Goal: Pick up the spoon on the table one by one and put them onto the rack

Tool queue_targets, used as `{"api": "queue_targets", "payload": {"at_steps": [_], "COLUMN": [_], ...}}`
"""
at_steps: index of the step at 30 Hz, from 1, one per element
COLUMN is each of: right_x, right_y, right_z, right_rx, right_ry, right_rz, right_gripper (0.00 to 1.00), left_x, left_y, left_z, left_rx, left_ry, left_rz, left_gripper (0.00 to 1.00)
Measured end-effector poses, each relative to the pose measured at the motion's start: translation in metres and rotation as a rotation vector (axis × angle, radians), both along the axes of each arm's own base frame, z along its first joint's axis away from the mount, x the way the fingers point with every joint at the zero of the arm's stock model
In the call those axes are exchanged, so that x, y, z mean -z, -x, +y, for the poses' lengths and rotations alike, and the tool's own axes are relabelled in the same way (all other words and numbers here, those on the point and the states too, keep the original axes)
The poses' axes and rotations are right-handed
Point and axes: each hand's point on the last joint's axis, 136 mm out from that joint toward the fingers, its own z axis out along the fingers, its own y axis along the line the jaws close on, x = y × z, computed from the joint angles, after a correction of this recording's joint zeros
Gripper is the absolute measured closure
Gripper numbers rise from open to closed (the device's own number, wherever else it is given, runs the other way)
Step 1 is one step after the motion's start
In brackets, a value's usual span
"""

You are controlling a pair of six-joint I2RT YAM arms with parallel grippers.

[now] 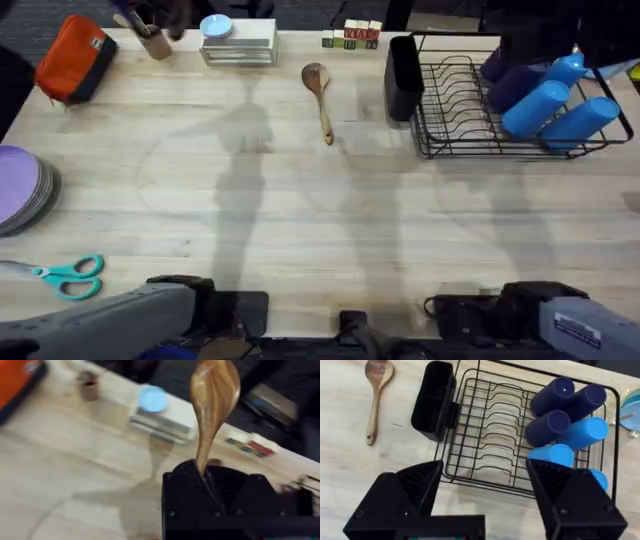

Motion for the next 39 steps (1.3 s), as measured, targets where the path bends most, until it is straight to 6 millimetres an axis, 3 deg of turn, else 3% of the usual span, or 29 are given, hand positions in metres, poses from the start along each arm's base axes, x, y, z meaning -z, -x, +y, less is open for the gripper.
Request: {"api": "queue_targets", "payload": {"at_steps": [5, 6, 16, 24, 32, 39], "right_x": [-0.003, -0.004, -0.004, -0.004, -0.004, -0.004], "right_y": [-0.003, -0.004, -0.004, -0.004, -0.004, -0.004], "right_z": [0.0, 0.0, 0.0, 0.0, 0.0, 0.0], "right_rx": [-0.01, -0.013, -0.038, -0.044, -0.045, -0.045], "right_ry": [0.011, 0.014, 0.042, 0.049, 0.05, 0.05], "right_rz": [-0.018, -0.022, -0.025, -0.025, -0.025, -0.025], "right_gripper": [0.005, 0.005, 0.005, 0.005, 0.005, 0.005], "left_x": [-0.015, -0.026, -0.05, -0.042, -0.016, -0.005], "left_y": [-0.005, -0.006, 0.001, -0.009, -0.019, -0.016], "left_z": [-0.059, -0.09, -0.17, -0.201, -0.227, -0.258], "left_rx": [0.14, 0.212, 0.392, 0.441, 0.477, 0.536], "left_ry": [0.008, 0.018, 0.058, 0.079, 0.105, 0.145], "left_rz": [-0.07, -0.123, -0.239, -0.294, -0.36, -0.44], "left_gripper": [0.957, 0.957, 0.957, 0.957, 0.955, 0.955]}}
